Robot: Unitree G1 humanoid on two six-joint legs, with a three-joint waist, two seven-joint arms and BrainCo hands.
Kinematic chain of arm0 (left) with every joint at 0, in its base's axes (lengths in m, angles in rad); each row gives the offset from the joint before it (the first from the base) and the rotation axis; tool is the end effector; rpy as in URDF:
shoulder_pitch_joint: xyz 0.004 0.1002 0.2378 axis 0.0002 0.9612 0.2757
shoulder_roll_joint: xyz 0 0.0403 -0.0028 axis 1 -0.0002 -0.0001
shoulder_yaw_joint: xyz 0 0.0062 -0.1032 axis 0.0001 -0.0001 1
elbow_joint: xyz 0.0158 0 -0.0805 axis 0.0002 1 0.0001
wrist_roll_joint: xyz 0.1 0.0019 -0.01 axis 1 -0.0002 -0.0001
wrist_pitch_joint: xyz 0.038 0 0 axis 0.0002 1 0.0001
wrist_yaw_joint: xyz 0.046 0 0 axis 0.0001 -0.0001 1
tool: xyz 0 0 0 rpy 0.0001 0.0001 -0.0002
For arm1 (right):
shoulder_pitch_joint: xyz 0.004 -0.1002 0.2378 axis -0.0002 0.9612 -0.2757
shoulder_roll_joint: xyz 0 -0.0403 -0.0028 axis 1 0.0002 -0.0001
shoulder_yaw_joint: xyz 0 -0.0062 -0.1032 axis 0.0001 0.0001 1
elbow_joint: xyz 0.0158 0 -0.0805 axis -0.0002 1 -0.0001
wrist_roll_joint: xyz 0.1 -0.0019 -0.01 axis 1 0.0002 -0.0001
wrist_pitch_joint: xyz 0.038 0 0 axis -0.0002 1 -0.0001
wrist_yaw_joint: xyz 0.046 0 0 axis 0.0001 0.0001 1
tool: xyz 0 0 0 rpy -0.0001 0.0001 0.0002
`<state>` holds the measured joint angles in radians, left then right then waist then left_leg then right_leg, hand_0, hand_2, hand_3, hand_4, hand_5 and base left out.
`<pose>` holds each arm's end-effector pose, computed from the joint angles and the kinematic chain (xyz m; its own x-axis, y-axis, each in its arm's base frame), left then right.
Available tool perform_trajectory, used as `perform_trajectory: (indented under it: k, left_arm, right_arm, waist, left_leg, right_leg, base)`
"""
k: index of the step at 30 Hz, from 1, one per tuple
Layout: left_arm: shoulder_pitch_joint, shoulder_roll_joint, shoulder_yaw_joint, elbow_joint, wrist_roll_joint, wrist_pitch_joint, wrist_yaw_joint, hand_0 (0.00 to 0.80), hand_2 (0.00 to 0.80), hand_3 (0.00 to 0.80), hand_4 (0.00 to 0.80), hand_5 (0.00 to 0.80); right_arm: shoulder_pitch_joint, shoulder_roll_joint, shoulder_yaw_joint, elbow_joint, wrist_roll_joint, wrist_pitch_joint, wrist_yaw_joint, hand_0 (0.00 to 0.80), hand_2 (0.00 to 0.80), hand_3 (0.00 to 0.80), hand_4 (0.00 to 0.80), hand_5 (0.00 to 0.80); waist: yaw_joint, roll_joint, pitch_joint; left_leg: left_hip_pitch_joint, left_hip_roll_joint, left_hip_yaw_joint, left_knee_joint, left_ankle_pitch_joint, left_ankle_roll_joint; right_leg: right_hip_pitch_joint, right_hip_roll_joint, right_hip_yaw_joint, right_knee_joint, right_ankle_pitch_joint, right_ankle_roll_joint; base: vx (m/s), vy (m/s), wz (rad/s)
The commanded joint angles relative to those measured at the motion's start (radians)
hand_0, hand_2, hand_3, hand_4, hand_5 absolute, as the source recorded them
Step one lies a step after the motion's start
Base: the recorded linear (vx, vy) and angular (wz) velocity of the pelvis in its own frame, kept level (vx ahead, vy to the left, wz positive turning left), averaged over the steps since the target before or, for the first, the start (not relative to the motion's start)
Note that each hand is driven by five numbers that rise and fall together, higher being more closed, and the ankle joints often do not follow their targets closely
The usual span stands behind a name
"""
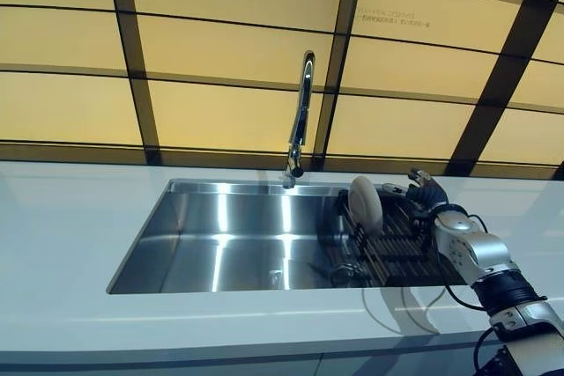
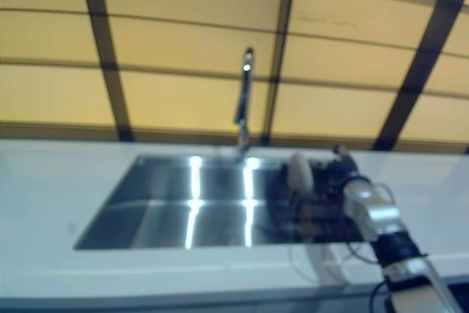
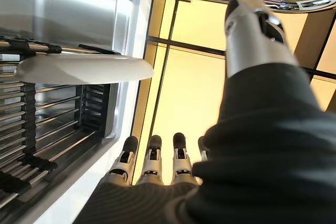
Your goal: Take plates into dishwasher
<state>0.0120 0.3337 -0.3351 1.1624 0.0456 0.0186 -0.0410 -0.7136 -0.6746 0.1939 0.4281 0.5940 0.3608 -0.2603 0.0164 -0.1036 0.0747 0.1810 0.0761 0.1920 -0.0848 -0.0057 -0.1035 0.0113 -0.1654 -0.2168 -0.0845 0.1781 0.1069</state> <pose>0.0747 0.2407 -0.1089 0.3325 0.1509 -0.9310 0.3830 0.8805 0.2795 0.3165 -0.2399 0.1666 0.9691 -0.2317 -0.0847 0.2169 0.9638 -0.1551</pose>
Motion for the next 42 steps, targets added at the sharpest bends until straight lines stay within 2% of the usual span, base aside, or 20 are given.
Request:
perform_trajectory:
  k: [1,21,42]
  left_arm:
    - [-0.082,0.018,-0.054,0.025,0.010,0.004,-0.005,0.000,0.000,0.000,0.000,0.000]
    - [-0.099,0.024,-0.076,-0.002,0.031,0.007,-0.020,0.000,0.000,0.000,0.000,0.000]
    - [-0.087,0.035,-0.099,-0.008,0.050,-0.008,-0.028,0.000,0.000,0.000,0.000,0.000]
  right_arm:
    - [-0.184,-0.009,0.025,0.049,0.010,-0.025,-0.032,0.000,0.000,0.000,0.000,0.000]
    - [-0.185,0.035,0.078,0.055,-0.058,0.034,-0.016,0.000,0.000,0.000,0.000,0.000]
    - [-0.196,0.044,0.075,0.121,-0.071,0.026,-0.074,0.000,0.000,0.000,0.000,0.000]
  waist:
    - [0.025,0.019,0.044]
    - [0.032,0.013,0.078]
    - [0.049,0.013,0.111]
  left_leg:
    - [-0.040,-0.116,-0.002,0.015,-0.065,0.131]
    - [-0.030,-0.117,-0.029,0.012,-0.069,0.142]
    - [-0.032,-0.112,-0.043,0.013,-0.070,0.145]
  right_leg:
    - [-0.012,0.062,0.003,0.038,-0.056,0.039]
    - [-0.044,0.047,0.000,0.076,-0.045,0.053]
    - [-0.046,0.047,-0.011,0.091,-0.053,0.054]
  base:
    - [0.000,0.000,0.00]
    - [0.004,-0.001,0.01]
    - [0.027,-0.018,0.05]
